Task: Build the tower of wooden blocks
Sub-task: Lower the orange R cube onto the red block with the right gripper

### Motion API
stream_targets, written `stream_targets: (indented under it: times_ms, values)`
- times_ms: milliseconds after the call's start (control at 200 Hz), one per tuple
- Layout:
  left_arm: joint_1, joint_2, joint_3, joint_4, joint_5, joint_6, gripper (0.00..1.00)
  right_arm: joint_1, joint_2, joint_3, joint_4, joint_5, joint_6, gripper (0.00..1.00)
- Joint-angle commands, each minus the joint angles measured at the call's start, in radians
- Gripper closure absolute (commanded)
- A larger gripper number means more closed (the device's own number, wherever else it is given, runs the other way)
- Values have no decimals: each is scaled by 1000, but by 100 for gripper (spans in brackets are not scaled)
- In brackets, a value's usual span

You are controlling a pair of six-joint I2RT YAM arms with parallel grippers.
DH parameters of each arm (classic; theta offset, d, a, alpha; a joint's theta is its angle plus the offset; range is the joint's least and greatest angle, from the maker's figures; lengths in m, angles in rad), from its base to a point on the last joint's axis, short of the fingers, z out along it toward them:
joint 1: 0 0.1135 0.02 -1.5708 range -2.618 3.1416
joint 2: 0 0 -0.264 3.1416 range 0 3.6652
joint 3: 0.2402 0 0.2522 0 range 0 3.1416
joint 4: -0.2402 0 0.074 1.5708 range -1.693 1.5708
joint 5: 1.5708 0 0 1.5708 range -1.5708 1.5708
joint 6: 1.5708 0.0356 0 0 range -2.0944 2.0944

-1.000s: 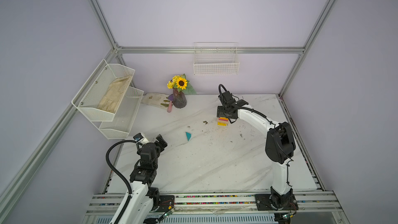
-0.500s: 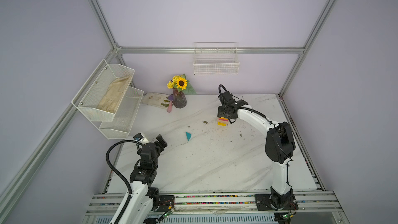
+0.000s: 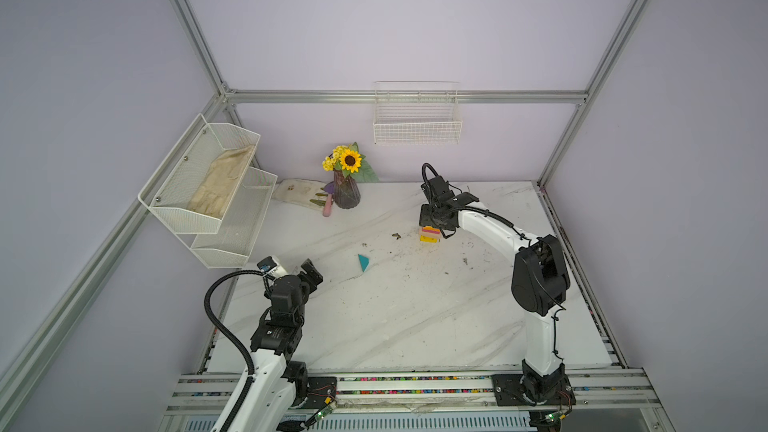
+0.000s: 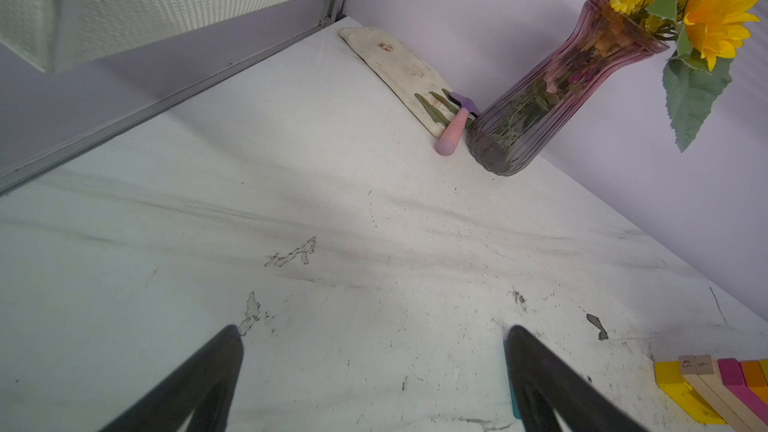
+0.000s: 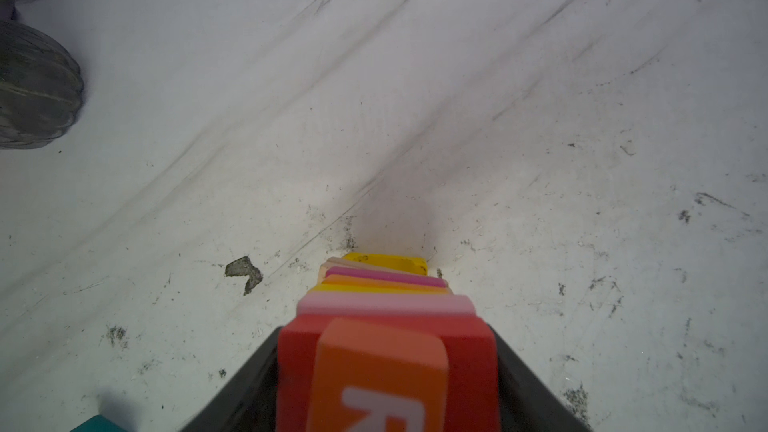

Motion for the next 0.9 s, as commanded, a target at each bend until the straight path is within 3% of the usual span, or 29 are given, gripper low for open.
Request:
stream_targets:
  times_ms: [0, 435, 600, 720, 895]
  values:
    - [6, -4, -36, 44, 6, 14, 3, -3, 9, 19, -19, -1, 15, 30]
    - [7, -3, -37, 45, 6, 14, 3, -2, 9, 19, -20, -6, 22, 30]
    - [6, -2, -38, 53, 20, 16, 1, -1, -27, -1, -16, 6, 20, 19]
    - [6, 17, -27, 100, 199, 88, 5, -2, -92, -28, -12, 27, 7, 11]
    - [3, 43, -2, 97, 379, -27, 0, 0, -252, -112, 10, 88, 2, 3]
